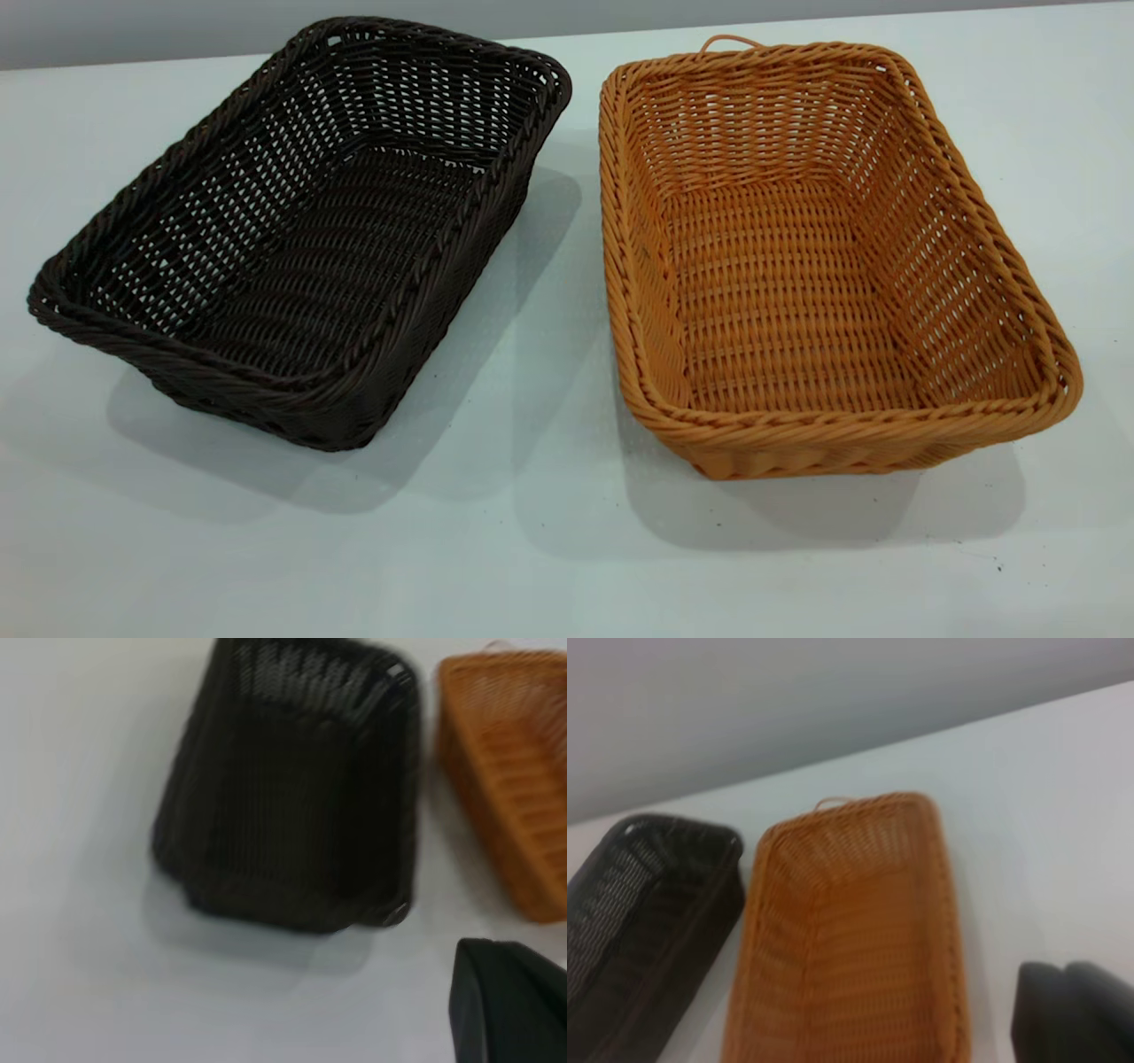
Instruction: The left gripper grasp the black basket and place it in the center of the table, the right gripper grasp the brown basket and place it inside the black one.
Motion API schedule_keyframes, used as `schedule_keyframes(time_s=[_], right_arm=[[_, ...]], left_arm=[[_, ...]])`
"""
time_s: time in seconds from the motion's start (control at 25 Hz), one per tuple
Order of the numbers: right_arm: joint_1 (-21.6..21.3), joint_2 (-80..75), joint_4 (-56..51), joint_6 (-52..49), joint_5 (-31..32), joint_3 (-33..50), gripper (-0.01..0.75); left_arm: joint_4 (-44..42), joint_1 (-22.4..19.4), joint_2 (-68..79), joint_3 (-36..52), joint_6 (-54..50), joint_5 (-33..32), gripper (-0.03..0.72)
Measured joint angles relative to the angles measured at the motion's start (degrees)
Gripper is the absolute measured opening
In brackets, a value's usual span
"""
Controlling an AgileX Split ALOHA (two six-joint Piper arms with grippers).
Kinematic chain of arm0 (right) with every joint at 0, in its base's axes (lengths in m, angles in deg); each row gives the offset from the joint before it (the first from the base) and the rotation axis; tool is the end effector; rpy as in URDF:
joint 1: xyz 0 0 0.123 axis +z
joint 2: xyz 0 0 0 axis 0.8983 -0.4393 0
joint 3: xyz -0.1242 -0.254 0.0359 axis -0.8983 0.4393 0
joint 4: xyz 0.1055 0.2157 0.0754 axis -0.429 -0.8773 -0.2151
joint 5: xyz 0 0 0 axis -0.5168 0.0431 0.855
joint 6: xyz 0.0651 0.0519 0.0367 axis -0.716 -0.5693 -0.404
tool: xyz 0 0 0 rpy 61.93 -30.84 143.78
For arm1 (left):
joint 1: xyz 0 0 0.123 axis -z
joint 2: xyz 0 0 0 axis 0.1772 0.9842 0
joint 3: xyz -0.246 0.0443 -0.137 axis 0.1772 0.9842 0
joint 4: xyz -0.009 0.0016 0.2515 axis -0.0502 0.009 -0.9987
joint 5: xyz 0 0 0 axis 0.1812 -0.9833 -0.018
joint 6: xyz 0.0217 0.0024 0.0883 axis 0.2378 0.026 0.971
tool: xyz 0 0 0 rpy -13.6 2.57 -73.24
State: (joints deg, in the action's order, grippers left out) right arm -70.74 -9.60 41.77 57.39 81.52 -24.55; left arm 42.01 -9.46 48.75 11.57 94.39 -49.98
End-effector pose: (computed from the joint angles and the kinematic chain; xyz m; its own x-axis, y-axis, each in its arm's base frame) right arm 0.0213 0.0222 0.3020 -0.4482 0.2040 -0.8704 -0.0589 0.9648 0.2564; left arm 0.0184 -0.0292 0.3066 -0.5368 0.0100 -0.8437 0.2825 0.9443 -0.1686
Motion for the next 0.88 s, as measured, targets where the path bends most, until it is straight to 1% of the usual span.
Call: schedule_keyframes(time_s=[0.08, 0.2, 0.28, 0.36, 0.4, 0.48, 0.6, 0.68, 0.88], right_arm=[[0.0, -4.2, -2.3, 2.8, 0.8, -2.7, 0.087], [1.3, -11.2, -6.3, 5.0, 0.5, -6.0, 0.184], [1.7, -15.9, -9.3, 5.1, 0.1, -6.4, 0.248], [1.7, -20.1, -12.6, 5.0, 1.4, -6.0, 0.306], [1.7, -22.4, -14.9, 4.9, 1.9, -6.0, 0.333], [1.7, -26.4, -19.2, 4.0, 2.9, -6.0, 0.377], [1.7, -32.5, -26.1, 0.1, 2.3, -4.8, 0.412], [1.7, -36.1, -31.5, -4.2, 0.9, -3.0, 0.416], [1.7, -43.7, -42.5, -15.0, -0.3, 3.0, 0.42]], left_arm=[[2.9, 0.0, 3.9, -2.7, 2.4, 2.1, 0.06], [5.8, 0.0, 10.2, -6.8, 7.7, 6.7, 0.154], [5.9, 0.0, 14.4, -8.1, 11.7, 10.2, 0.234], [5.8, 0.0, 18.2, -8.2, 16.1, 13.3, 0.302], [5.8, 0.0, 20.2, -8.2, 17.7, 14.8, 0.333], [5.7, 0.0, 23.7, -8.1, 20.3, 17.6, 0.372], [5.6, 0.0, 29.1, -8.1, 21.9, 22.0, 0.391], [5.6, 0.0, 31.8, -8.1, 22.6, 24.2, 0.395], [5.6, 0.0, 36.2, -8.1, 22.6, 25.8, 0.396]])
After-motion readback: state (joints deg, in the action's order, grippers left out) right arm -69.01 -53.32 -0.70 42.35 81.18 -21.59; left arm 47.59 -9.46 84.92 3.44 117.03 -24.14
